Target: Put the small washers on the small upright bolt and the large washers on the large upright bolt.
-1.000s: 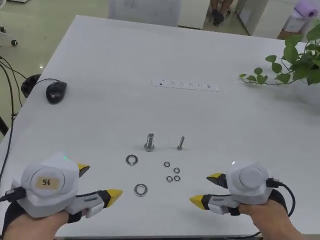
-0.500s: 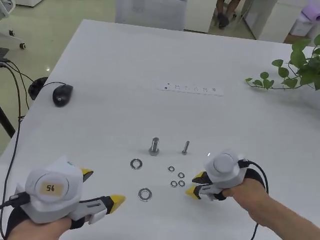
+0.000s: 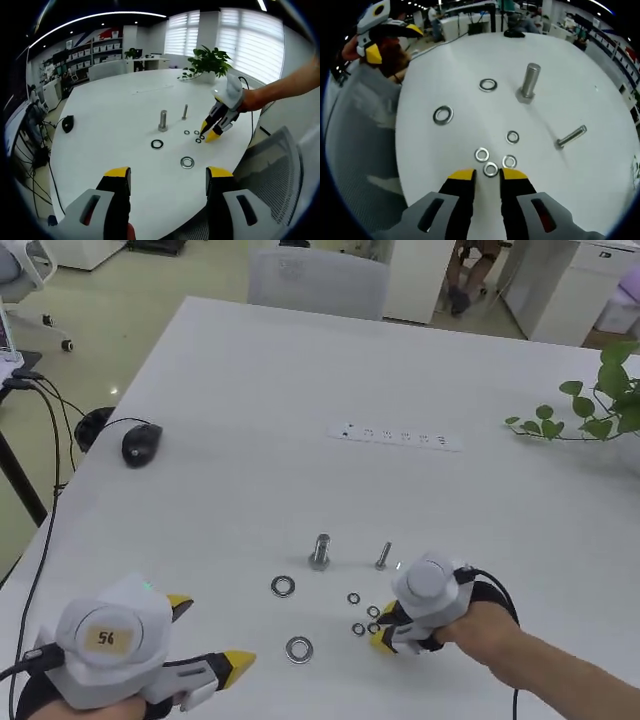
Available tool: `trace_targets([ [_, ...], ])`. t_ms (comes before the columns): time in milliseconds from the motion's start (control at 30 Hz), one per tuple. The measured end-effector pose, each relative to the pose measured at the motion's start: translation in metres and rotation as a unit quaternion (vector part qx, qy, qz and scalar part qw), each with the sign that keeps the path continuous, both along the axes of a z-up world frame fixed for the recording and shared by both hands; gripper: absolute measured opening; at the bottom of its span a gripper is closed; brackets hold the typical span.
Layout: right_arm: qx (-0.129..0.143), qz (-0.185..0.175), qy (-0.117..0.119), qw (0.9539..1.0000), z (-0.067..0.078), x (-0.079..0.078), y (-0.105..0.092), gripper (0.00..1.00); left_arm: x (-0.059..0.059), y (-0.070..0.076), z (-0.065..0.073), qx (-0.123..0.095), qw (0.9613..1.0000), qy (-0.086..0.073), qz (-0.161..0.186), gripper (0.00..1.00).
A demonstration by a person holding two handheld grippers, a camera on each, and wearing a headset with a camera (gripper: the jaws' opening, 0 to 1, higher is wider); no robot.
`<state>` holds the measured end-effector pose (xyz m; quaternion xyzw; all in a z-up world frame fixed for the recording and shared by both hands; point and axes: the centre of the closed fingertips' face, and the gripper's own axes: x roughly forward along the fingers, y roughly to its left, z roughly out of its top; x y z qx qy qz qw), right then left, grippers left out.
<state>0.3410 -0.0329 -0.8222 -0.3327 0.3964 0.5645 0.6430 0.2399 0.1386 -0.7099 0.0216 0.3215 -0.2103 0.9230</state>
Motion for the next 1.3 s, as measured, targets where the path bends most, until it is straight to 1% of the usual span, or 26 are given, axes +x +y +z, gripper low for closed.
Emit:
trace_targets([
  [67,-0.018,0.028,-0.008,0.9994,-0.001,0.002,-0.002,0.19,0.001,0.0,0.0,0.001,1.0,0.0,-0.002,0.6],
  [133,-0.026,0.031,0.0,0.9992,-0.001,0.001,-0.001,0.18,0.001,-0.001,0.001,0.001,1.0,-0.002,-0.002,0.6],
  [300,-0.058,0.067,-0.006,0.9961,-0.002,0.001,-0.003,0.17,0.002,-0.003,0.0,-0.001,1.0,-0.003,-0.002,0.6],
  [367,-0.067,0.077,-0.009,0.9948,-0.003,0.001,-0.002,0.17,0.001,-0.005,0.0,-0.003,1.0,-0.002,-0.002,0.6],
  [467,-0.071,0.076,-0.012,0.9945,-0.003,0.003,-0.003,0.14,0.001,-0.007,-0.001,-0.005,1.0,-0.002,-0.003,0.6],
  [567,-0.069,0.069,-0.011,0.9952,-0.003,0.004,-0.004,0.14,0.0,-0.009,-0.001,-0.005,1.0,-0.002,-0.004,0.6],
  [667,-0.058,0.056,-0.011,0.9967,-0.003,0.004,-0.004,0.13,0.0,-0.009,-0.001,-0.005,1.0,-0.003,-0.004,0.59],
  [700,-0.051,0.04,-0.006,0.9979,-0.002,0.004,-0.004,0.13,0.0,-0.009,-0.001,-0.005,1.0,-0.003,-0.004,0.59],
  [833,-0.044,0.033,-0.005,0.9985,-0.003,0.004,-0.005,0.13,-0.001,-0.005,-0.001,-0.005,1.0,-0.004,0.001,0.59],
  [1067,-0.048,0.022,-0.005,0.9986,-0.002,0.004,-0.007,0.13,-0.003,0.002,-0.001,-0.006,0.9999,-0.003,0.009,0.59],
  [1200,-0.036,0.006,-0.004,0.9993,0.007,0.008,-0.009,0.13,-0.003,0.005,0.0,-0.007,0.9999,-0.004,0.014,0.59],
  [1300,-0.031,-0.005,-0.009,0.9995,0.016,0.016,-0.013,0.13,-0.002,0.006,0.0,-0.007,0.9998,-0.004,0.016,0.59],
])
